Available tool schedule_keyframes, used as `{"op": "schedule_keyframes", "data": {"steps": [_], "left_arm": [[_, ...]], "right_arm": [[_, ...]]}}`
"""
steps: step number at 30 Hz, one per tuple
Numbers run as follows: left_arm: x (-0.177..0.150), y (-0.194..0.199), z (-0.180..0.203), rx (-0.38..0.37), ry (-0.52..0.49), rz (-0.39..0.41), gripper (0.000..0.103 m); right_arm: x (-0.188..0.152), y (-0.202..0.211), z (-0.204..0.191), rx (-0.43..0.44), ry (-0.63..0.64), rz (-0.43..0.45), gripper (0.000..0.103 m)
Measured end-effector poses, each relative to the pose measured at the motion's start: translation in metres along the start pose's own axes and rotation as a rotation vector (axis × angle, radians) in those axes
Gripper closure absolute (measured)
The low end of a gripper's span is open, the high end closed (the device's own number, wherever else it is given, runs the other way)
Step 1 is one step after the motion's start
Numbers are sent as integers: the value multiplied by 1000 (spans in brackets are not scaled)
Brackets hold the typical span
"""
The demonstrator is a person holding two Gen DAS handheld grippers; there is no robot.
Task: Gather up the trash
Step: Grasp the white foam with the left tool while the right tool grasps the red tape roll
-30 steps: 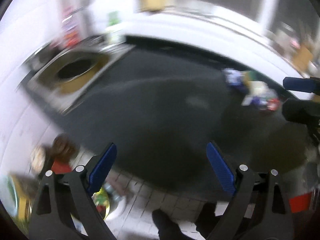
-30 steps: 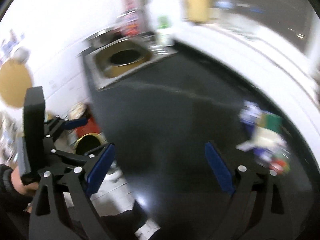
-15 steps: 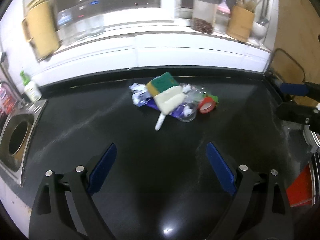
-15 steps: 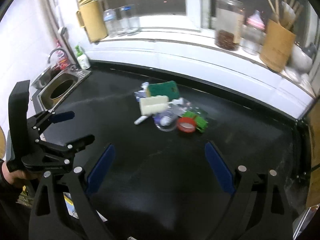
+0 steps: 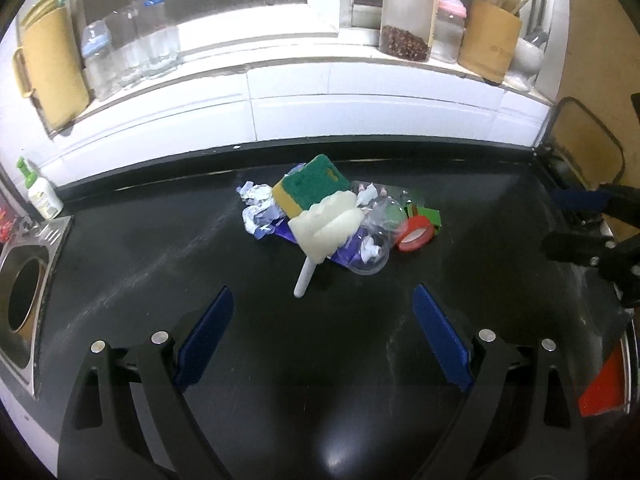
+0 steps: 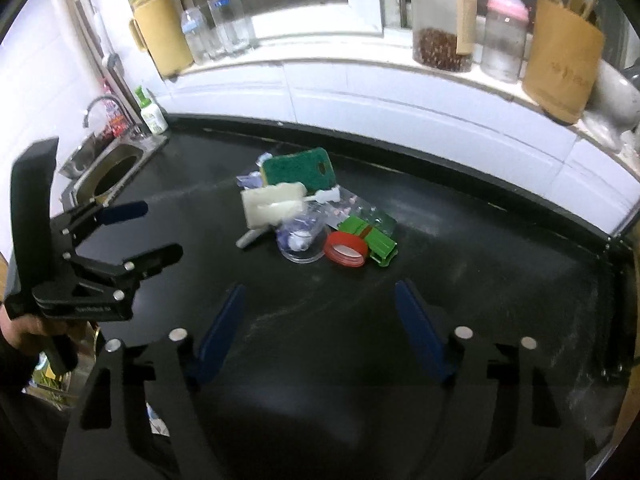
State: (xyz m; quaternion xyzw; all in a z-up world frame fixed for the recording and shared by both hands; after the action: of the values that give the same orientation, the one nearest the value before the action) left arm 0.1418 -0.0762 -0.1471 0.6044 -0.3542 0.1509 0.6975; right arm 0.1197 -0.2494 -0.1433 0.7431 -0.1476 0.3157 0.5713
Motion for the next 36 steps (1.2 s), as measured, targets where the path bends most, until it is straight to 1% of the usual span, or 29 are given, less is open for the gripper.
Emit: {"op": "schedule_keyframes", "data": {"steps": [1,4,6,9,13,17,19,20,23,24,25,26,27,28,31,36], "left_arm": [[2,-9,0,-1,-2,-9,15],[6,-32,-2,-13,-3,-34,15],[7,-55,-5,-23,-3,-64,16],[6,-87,-12,-37,-2,-105,19],[2,-119,-20,-71,20,-150,24],[4,-141,-22,-108,32,-171,27],[6,-147,-21,-128,39,-176,31],[7,-151,-20,-139,46,-180,32],[8,-157,-15,-172,65,-190,39],[7,-159,-13,-180,70,-197,51],[6,-159,-10,-185,71,-202,61],[6,-161,-8,-186,70,-207,66],[5,-159,-7,-189,71,-207,74],[6,-157,-5,-198,75,-204,80],[12,-144,1,-203,69,-179,86],[21,-116,9,-193,62,-142,87]], "right_arm": [[1,-8,3,2,6,-7,34],[1,-33,12,12,23,-41,40],[1,-53,16,24,32,-65,45],[-3,-88,23,41,44,-117,48],[-6,-122,27,62,65,-172,54],[-7,-146,30,64,97,-203,56],[-7,-158,32,63,108,-222,63],[-7,-161,33,62,112,-228,65],[-4,-170,33,56,127,-236,72],[-4,-170,34,50,133,-237,83],[-3,-171,34,42,138,-234,89],[-3,-170,34,42,136,-232,89],[-2,-169,33,41,133,-228,89],[-1,-166,34,36,127,-221,89],[3,-155,36,21,90,-199,90],[9,-128,43,2,27,-160,90]]}}
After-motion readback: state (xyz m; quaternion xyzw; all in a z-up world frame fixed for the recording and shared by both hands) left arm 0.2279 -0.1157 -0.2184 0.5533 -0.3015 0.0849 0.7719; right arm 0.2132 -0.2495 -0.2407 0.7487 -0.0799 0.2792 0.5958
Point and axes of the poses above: each gripper's, at about its wrist camera, not at the fingertips, and y roughly against the way its jaws point, z to its right, x to its top, the point moved 9 cm from there along -y, roughly the way its jaws point, and after that the axes turned 5 degrees about z, right-handed, at the moved point
